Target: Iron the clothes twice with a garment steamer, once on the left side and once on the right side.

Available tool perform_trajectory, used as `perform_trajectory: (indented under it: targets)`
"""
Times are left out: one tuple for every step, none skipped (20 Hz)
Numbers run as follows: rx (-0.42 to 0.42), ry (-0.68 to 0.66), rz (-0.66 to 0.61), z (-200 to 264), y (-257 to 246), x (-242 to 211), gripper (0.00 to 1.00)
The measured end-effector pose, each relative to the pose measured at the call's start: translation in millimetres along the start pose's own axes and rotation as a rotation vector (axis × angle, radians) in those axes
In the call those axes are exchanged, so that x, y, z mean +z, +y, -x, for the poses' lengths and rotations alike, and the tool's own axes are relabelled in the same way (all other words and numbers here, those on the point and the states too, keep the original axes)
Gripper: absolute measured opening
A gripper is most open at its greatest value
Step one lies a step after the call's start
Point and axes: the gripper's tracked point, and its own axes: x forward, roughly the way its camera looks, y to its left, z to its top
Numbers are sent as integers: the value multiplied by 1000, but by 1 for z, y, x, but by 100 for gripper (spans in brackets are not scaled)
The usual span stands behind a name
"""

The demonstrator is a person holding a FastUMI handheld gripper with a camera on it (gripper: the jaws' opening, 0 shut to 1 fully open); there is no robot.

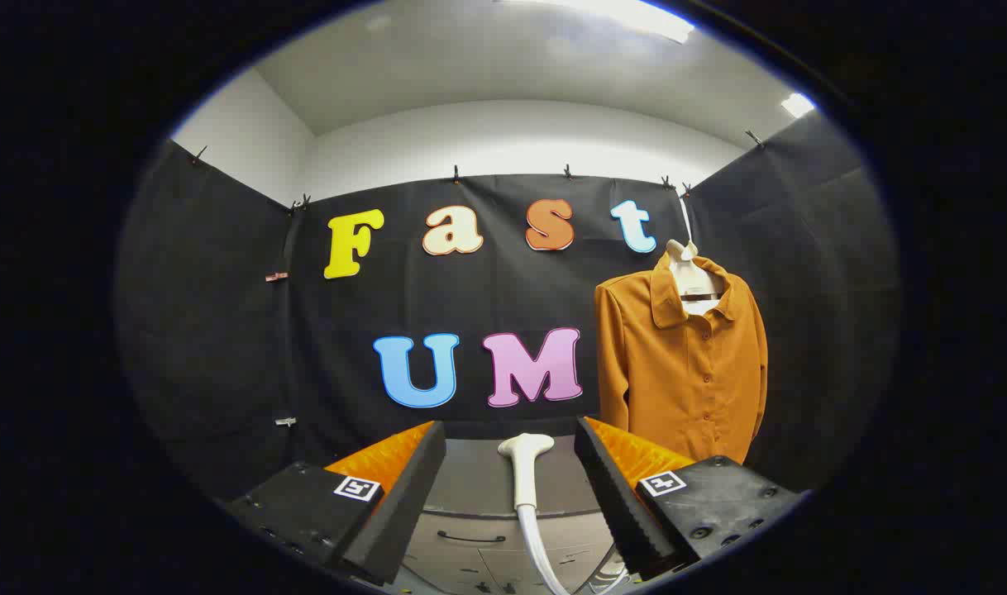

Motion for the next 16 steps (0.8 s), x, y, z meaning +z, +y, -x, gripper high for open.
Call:
perform_trajectory:
  targets:
    - [-1,-3,2,1,0,0,98]
    - [-4,-5,3,1,-1,2,98]
    - [-7,-6,5,1,-2,1,98]
    - [-12,-5,10,1,-3,0,98]
    - [-14,-3,15,0,-3,0,98]
    - [-17,3,19,-1,-3,-1,98]
    - [-22,6,20,-1,-4,-3,98]
    - [-21,6,16,-1,-4,-2,98]
    - [-21,3,12,-1,-3,-1,98]
    - [-22,-1,11,-2,-2,0,98]
    - [-24,-2,12,-4,-2,0,98]
    - [-26,-1,13,-5,-2,0,98]
    - [-28,0,15,-5,-1,-1,98]
    - [-28,1,18,-6,0,-2,98]
    - [-28,1,21,-7,1,-2,98]
    - [-30,1,23,-8,2,-1,98]
